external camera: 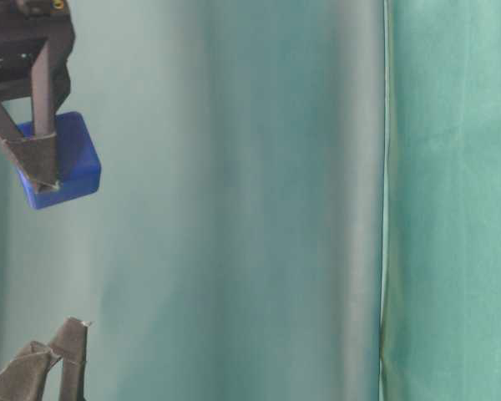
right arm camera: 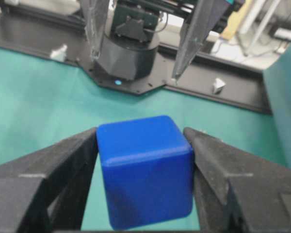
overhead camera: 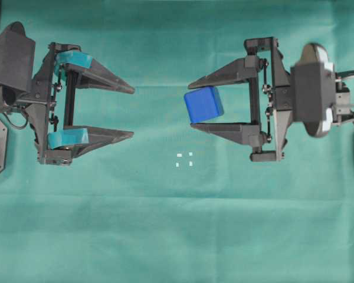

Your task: Handover the blue block to the right arm after grasping it with the left arm, then place it in the designated position.

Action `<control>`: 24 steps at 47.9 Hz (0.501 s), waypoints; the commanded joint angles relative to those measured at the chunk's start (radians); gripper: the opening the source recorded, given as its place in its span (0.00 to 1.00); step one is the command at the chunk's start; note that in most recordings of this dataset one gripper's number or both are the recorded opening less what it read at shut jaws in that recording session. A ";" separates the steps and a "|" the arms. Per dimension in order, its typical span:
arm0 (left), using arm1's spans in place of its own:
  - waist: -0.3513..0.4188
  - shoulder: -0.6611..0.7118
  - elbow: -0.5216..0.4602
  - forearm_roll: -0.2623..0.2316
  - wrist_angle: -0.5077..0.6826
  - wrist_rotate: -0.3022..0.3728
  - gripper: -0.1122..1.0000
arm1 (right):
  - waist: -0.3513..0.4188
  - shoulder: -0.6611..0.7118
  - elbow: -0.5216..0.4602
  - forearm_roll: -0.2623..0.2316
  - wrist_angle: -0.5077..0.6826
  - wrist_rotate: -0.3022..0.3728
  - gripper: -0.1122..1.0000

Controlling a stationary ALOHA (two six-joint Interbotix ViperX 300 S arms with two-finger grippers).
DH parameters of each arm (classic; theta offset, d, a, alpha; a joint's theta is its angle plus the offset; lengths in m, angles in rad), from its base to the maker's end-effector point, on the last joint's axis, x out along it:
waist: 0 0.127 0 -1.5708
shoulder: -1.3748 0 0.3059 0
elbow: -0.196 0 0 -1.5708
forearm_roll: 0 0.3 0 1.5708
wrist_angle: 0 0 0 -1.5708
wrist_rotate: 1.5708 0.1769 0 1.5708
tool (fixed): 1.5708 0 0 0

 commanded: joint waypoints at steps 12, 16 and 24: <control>0.003 -0.005 -0.017 0.000 0.002 0.002 1.00 | 0.000 -0.014 -0.035 0.003 0.003 0.163 0.64; 0.003 -0.005 -0.017 0.000 0.002 0.003 1.00 | 0.002 -0.014 -0.035 0.003 0.005 0.163 0.64; 0.003 -0.005 -0.017 0.000 0.002 0.003 1.00 | 0.002 -0.015 -0.035 0.003 0.005 0.163 0.64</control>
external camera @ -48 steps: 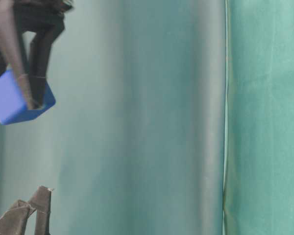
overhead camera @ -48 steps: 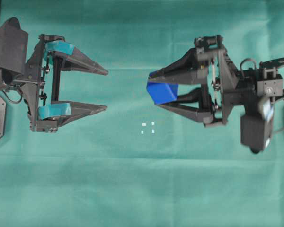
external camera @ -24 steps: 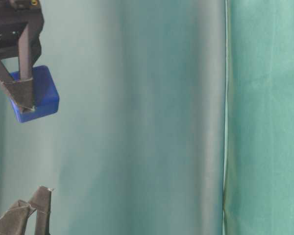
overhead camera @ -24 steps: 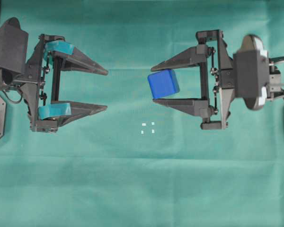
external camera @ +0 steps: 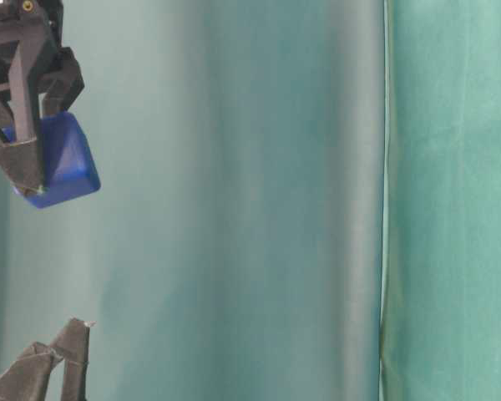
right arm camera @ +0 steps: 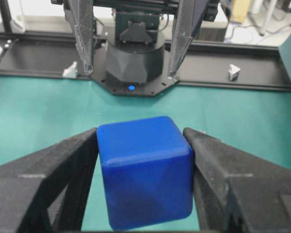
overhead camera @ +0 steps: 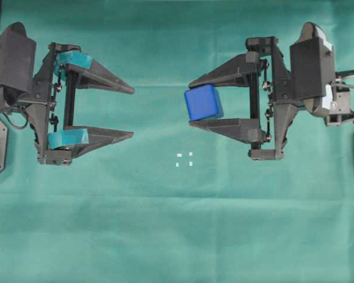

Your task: Handover the blue block to the right arm after grasping it with the left arm, then place it in the designated position.

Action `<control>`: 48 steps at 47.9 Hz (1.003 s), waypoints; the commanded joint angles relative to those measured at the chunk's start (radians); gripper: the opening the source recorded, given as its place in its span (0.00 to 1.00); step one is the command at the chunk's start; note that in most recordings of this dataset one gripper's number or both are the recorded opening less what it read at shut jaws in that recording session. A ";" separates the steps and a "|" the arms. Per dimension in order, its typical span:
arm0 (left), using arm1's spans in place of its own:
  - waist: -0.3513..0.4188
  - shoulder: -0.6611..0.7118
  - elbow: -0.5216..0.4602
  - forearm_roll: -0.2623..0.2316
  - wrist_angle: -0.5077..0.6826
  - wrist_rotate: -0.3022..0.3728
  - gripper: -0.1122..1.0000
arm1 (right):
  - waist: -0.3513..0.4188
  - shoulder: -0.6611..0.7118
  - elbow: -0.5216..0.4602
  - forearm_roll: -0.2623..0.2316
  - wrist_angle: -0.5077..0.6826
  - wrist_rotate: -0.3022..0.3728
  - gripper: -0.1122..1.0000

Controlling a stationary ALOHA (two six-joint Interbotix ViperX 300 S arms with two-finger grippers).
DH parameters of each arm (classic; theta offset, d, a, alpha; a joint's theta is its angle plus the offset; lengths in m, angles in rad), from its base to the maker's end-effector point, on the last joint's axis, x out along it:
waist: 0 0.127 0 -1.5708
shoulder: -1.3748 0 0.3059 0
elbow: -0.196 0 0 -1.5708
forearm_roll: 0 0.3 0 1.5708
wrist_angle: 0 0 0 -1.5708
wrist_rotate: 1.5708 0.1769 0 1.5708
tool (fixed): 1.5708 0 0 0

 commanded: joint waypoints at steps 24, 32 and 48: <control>0.003 -0.005 -0.017 0.000 -0.005 0.000 1.00 | 0.003 -0.015 -0.031 0.003 0.018 0.003 0.64; 0.003 -0.005 -0.017 0.000 -0.003 0.000 1.00 | 0.002 -0.015 -0.031 0.003 0.020 0.003 0.64; 0.003 -0.005 -0.017 0.000 -0.005 0.000 1.00 | 0.003 -0.015 -0.031 0.003 0.025 0.003 0.64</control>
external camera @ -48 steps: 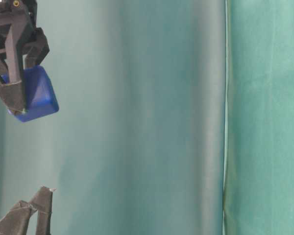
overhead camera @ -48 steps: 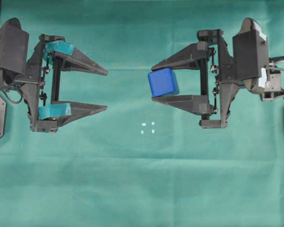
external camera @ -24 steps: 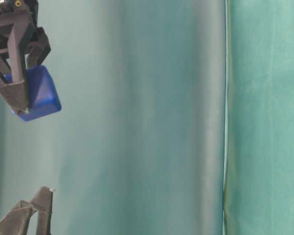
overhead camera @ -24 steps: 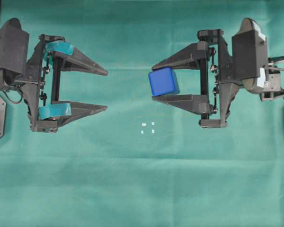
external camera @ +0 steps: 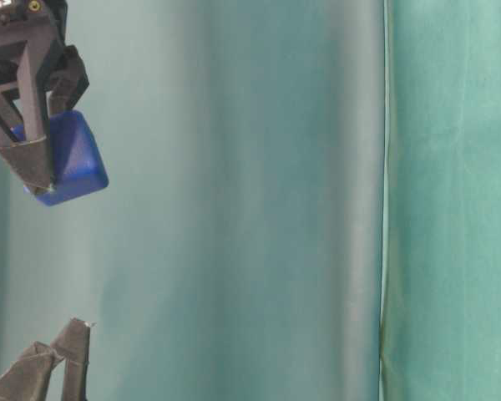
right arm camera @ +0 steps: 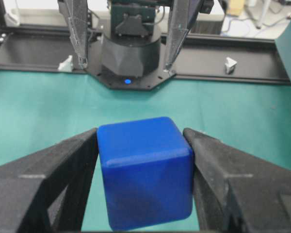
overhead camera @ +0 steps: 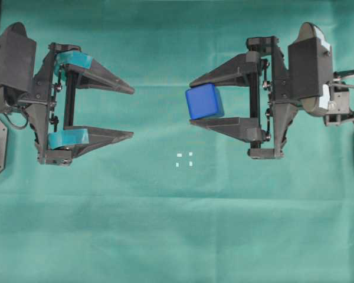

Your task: Handover the blue block to the right arm after grasping it with the left arm, then place it in the designated position.

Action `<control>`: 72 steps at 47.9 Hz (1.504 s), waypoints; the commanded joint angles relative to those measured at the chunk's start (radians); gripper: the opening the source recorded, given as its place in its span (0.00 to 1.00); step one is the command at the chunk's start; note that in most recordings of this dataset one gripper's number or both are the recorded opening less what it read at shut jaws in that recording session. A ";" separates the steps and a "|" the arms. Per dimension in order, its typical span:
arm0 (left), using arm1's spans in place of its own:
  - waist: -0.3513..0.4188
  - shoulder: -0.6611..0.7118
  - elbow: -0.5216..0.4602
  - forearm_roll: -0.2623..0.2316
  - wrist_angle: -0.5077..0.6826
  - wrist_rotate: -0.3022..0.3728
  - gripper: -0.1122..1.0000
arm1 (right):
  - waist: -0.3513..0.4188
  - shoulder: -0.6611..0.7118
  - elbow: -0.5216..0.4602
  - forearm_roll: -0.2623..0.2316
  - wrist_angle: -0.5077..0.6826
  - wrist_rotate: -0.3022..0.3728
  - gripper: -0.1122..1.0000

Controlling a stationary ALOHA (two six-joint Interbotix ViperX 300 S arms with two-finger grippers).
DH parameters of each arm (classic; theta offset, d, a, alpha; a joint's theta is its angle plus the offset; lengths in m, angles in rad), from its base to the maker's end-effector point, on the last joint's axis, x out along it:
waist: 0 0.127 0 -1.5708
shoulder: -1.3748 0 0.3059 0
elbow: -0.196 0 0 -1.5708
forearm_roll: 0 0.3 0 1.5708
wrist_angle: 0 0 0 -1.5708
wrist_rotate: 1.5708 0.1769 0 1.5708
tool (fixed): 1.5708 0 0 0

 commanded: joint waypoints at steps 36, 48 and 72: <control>0.003 -0.005 -0.018 0.000 -0.005 0.000 1.00 | 0.023 -0.015 -0.028 0.011 0.143 0.015 0.64; 0.003 -0.005 -0.018 0.000 -0.005 0.000 1.00 | 0.043 -0.015 -0.026 0.040 0.259 0.015 0.63; 0.003 -0.005 -0.018 0.000 -0.005 0.000 1.00 | 0.051 -0.002 -0.025 0.041 0.273 0.014 0.63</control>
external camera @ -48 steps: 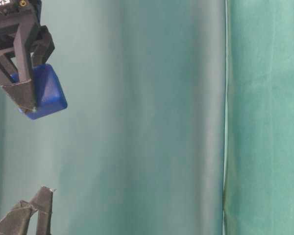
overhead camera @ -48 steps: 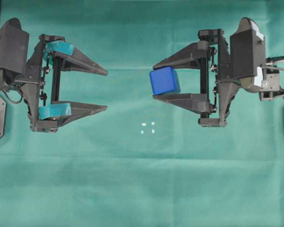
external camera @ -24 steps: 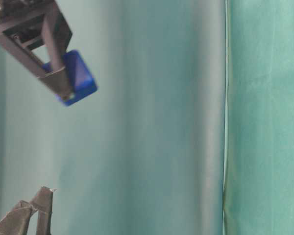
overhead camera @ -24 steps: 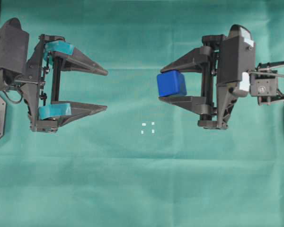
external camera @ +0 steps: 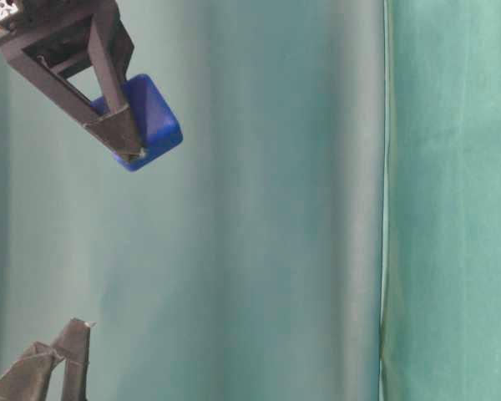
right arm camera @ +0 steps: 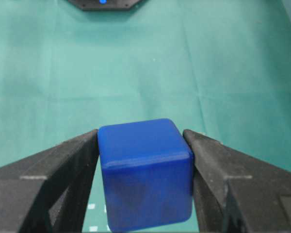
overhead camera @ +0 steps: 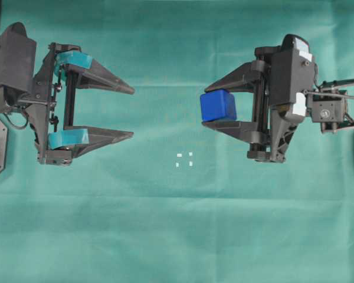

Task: Handover the blue block to the right arm after grasping it with the left arm, then place it in the designated position.
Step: 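Rotate the right gripper downward and lower the cube to the table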

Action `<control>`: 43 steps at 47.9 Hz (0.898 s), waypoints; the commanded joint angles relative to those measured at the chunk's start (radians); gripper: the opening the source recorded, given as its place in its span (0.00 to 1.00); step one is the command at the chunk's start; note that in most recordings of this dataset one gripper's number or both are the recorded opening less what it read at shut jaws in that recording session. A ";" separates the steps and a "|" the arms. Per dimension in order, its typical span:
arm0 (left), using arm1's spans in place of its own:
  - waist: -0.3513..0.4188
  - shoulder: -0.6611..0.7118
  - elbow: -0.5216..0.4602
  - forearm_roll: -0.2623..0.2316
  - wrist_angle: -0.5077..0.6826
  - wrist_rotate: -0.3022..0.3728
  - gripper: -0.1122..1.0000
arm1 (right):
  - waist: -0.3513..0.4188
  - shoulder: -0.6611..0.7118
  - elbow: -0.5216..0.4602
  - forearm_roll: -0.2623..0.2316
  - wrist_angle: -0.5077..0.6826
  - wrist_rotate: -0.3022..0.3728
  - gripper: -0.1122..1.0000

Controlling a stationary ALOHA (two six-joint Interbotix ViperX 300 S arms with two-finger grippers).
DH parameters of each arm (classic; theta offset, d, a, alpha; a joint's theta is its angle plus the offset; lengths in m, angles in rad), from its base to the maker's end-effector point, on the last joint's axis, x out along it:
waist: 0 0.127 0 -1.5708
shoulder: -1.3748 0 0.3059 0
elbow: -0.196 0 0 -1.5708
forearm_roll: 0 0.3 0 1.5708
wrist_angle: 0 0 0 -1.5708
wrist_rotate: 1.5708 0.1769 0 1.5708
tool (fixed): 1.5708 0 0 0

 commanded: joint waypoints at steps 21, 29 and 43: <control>0.003 -0.005 -0.017 0.000 -0.006 -0.002 1.00 | 0.003 0.127 -0.009 0.003 -0.069 0.003 0.63; 0.003 -0.005 -0.017 0.000 -0.005 -0.002 1.00 | 0.002 0.195 -0.005 0.003 -0.118 0.005 0.63; 0.003 -0.005 -0.017 0.000 -0.006 0.000 1.00 | -0.011 0.336 0.006 0.020 -0.259 0.005 0.63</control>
